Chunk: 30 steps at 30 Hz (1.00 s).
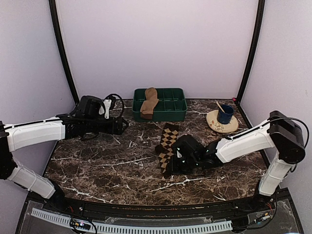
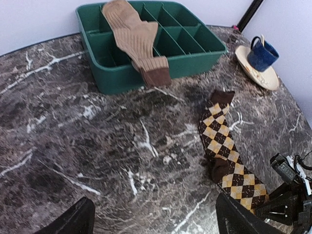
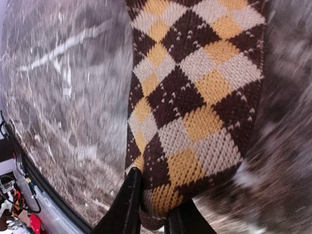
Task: Roll the socks
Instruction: Put down the sock at the center of the board, then pick up the sock from the center of the board.
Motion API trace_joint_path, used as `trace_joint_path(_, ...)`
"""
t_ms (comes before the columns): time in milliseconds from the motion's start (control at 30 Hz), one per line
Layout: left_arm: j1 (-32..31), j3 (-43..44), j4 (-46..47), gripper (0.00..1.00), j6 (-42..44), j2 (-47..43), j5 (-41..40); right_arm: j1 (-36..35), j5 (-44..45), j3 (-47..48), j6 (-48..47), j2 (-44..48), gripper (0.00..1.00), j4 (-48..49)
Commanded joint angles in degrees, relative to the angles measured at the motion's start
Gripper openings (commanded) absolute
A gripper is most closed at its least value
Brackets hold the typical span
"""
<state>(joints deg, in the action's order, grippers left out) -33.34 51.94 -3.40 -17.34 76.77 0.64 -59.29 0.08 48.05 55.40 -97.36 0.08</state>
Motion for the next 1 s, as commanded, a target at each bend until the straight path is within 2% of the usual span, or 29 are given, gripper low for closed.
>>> trace_joint_path(0,-5.05,-4.40,2.14,0.88,-3.55,-1.78,-1.50,-6.11,1.49,-1.09,10.28,-0.96,0.16,4.59)
trace_joint_path(300,-16.63,-3.85,5.50,0.88,-4.19,4.94,-4.83,-11.95,1.31,-0.94,15.12,1.77,0.28,-0.07)
trace_joint_path(467,-19.79,-1.97,5.80,0.87,-4.39,10.09,-4.63,-13.14,2.45,-0.68,13.65,5.50,0.50,-5.31)
trace_joint_path(533,-20.62,-1.85,6.23,0.87,-4.68,11.02,-4.52,-13.50,3.91,0.00,12.35,7.25,0.55,-8.61)
trace_joint_path(767,-21.62,-3.61,6.18,0.87,-5.82,9.51,-4.15,-12.76,13.41,2.84,7.86,13.16,0.58,-19.18)
trace_joint_path(967,-23.75,-3.70,4.57,0.85,-6.30,9.07,-4.14,-2.69,14.54,3.89,-1.31,14.08,0.58,-19.08)
